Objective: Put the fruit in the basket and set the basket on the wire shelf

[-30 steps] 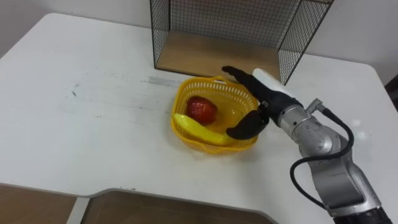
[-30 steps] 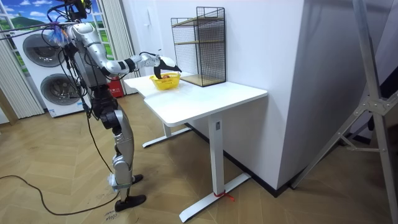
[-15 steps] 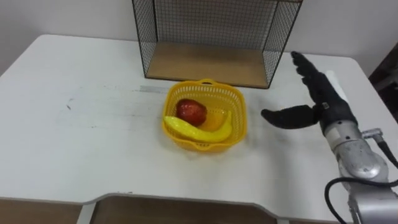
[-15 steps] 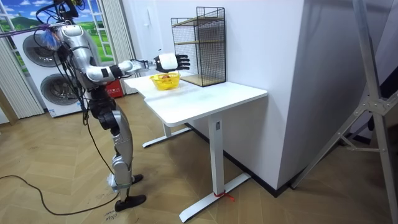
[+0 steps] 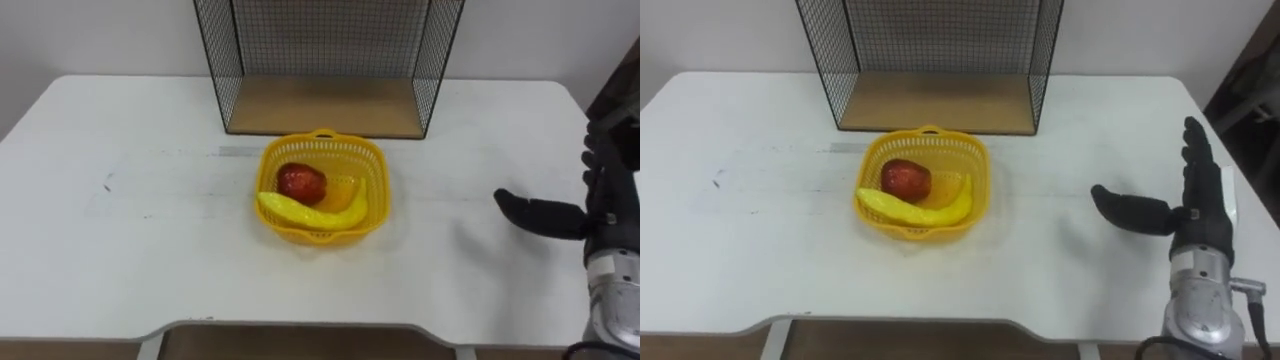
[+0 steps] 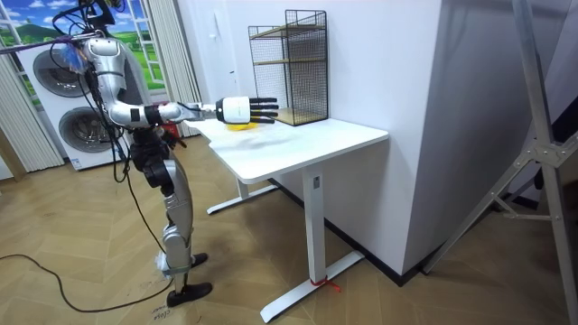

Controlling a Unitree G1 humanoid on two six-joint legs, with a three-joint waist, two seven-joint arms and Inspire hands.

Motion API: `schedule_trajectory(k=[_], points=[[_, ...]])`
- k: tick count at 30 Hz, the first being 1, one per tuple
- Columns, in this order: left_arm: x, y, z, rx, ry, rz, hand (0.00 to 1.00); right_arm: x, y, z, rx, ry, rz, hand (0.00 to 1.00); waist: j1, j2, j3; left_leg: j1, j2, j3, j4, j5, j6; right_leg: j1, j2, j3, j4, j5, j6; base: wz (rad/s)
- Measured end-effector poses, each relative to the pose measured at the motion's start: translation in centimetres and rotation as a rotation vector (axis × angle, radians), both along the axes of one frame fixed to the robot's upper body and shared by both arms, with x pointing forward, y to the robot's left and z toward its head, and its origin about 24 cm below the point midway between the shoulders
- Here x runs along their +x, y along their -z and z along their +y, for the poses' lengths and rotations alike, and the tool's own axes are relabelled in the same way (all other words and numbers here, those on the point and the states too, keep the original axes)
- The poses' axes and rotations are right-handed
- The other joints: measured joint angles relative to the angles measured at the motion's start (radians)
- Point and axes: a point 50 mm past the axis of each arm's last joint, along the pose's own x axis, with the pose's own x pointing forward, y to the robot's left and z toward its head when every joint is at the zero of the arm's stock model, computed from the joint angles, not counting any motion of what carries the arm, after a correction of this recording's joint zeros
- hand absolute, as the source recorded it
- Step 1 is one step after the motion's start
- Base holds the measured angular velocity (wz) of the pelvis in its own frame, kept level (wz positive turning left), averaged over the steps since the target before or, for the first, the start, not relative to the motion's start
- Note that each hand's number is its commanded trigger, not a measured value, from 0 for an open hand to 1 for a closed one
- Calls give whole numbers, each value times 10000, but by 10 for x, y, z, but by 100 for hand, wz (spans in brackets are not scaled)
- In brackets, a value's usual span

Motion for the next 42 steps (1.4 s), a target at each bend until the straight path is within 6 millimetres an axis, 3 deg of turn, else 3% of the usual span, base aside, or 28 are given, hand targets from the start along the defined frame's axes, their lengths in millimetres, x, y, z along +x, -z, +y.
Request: schedule_trajectory(k=[5,7,9,16,23,26,30,33,35,36,37,38,40,42], points=[[32,-35,7,1227,252,-1719,0,-2,0,-1,51,180,-90,0,83,65,24,85,11,-24,-88,1,-5,47,20,6,13,0,0,1],[30,-36,7,1451,353,-1507,0,-3,1,0,97,188,-159,0,84,92,38,167,12,-12,-162,2,-4,77,22,42,8,0,0,-5],[33,-43,7,1698,305,-1750,0,-7,4,-1,313,282,-61,0,188,-9,106,150,22,-16,-154,0,-7,55,33,41,5,0,0,0],[45,-61,7,2543,389,-1993,0,-10,11,9,1136,335,-289,0,318,-116,111,-149,12,-161,76,-6,-4,-119,31,-60,11,16,5,8],[50,-71,8,3999,1341,-1275,0,-14,22,12,1394,460,-63,0,249,-92,127,-200,18,-164,176,-14,-9,-99,41,-208,-14,38,-13,2],[52,-74,8,4379,1571,-1184,0,-14,25,13,1490,503,14,0,275,-20,172,-329,12,-232,235,-15,-7,-137,39,-225,-7,51,-15,3],[53,-78,8,4657,1153,-1320,0,-14,27,19,1565,349,101,0,305,15,194,-362,12,-319,335,-18,-13,-127,63,-221,-6,55,-20,4],[58,-99,10,5000,3,-2661,0,-19,30,15,1528,723,179,0,587,81,214,-441,15,-313,369,-23,-18,-163,63,-210,3,57,-23,0],[62,-122,13,5611,-811,-4075,0,-19,30,16,1541,712,198,0,674,183,156,-434,7,-295,361,-20,-15,-195,51,-193,12,57,-23,-8],[62,-134,16,6019,-1211,-4671,0,-19,30,16,1598,727,157,0,806,252,58,-358,-4,-250,304,-18,-8,-184,39,-149,22,61,-15,-17],[58,-142,20,6424,-1665,-4971,0,-20,29,16,1630,753,116,0,825,348,42,-211,-18,-185,143,15,13,-123,16,-85,26,65,-8,-20],[56,-145,23,6605,-1918,-5019,0,-21,29,16,1627,784,138,0,850,360,36,-117,-19,-137,60,35,19,-101,9,-48,28,63,-5,-25],[43,-152,33,7183,-3058,-4965,0,-25,31,14,1621,1063,181,0,954,470,-68,171,-14,-11,-276,117,7,-18,-5,69,25,56,4,-20],[35,-156,39,7509,-3739,-4858,0,-27,31,12,1731,1258,184,0,956,438,-74,285,-23,-24,-424,168,-20,61,-2,41,-4,34,-1,-2]])
